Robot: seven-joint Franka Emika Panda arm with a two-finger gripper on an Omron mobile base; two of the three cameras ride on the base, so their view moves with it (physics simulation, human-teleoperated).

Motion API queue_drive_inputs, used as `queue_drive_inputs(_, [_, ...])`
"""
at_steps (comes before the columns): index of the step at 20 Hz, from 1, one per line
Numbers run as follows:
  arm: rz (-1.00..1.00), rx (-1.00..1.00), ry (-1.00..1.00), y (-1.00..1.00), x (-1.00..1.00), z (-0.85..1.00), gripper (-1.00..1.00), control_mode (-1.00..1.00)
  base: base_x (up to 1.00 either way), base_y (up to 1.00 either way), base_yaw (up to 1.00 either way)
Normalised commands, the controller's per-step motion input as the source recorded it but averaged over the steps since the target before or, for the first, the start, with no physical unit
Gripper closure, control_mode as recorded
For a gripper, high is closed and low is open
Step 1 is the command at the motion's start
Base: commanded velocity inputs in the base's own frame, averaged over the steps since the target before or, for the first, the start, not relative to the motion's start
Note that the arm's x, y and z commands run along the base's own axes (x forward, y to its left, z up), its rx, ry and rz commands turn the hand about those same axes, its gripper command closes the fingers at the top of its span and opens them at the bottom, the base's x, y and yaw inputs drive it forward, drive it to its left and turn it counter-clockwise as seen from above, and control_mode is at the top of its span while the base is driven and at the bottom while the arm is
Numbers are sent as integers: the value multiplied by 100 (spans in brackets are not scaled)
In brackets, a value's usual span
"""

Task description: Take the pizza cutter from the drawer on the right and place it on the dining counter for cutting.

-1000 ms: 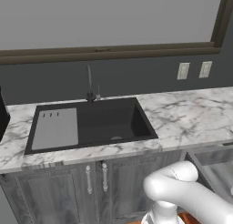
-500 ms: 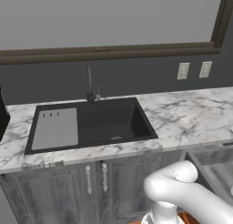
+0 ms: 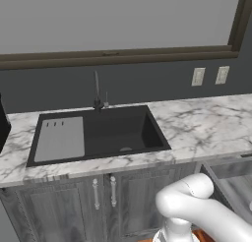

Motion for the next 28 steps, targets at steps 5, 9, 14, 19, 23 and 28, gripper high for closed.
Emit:
queue_drive_inputs(5, [0, 0, 0, 0, 0, -24, -100, -100, 0, 0, 0])
queue_drive_inputs(9, [0, 0, 1, 0, 0, -18, -100, -100, 0, 0, 0])
queue_drive_inputs(14, [0, 0, 2, 0, 0, -18, -100, -100, 0, 0, 0])
queue_drive_inputs(19, [0, 0, 1, 0, 0, -21, -100, -100, 0, 0, 0])
queue_drive_inputs(23, [0, 0, 0, 0, 0, -21, -100, -100, 0, 0, 0])
queue_drive_inputs(28, [0, 0, 0, 0, 0, -21, -100, -100, 0, 0, 0])
